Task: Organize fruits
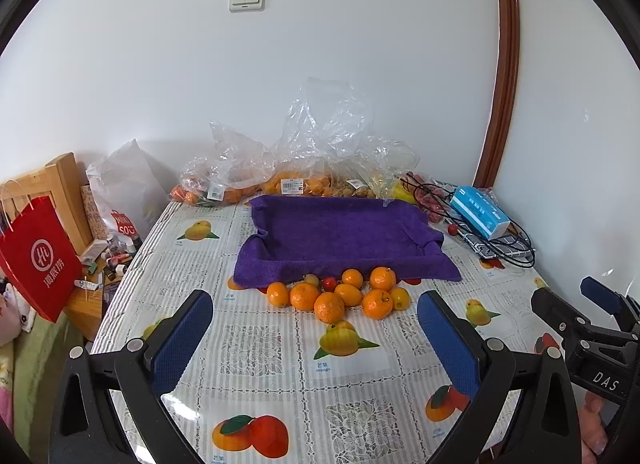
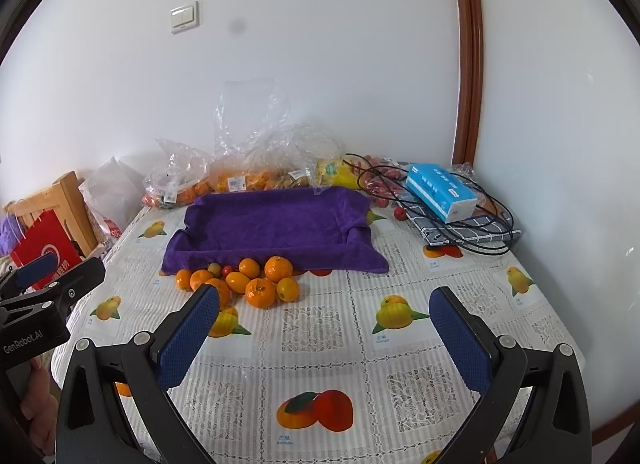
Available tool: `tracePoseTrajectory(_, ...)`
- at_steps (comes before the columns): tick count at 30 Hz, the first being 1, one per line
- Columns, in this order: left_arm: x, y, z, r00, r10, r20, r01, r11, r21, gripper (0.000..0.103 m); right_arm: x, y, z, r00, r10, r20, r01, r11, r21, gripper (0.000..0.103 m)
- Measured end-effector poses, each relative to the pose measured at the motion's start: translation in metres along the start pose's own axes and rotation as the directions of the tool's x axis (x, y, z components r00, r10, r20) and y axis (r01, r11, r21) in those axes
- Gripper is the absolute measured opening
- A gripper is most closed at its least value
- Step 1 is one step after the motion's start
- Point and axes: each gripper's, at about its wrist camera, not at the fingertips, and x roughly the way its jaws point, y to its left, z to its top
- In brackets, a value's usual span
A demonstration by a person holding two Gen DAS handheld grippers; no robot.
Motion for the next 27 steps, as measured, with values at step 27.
tracePoseTrajectory(27, 0.0028, 0.0012, -0.0030, 1.000, -0.006, -0.002, 0.006, 1.000, -0.004, 0.103, 0.0042, 0.0029, -0.0005, 1.000, 0.012, 0.000, -0.012, 1.000, 0.000, 0.103)
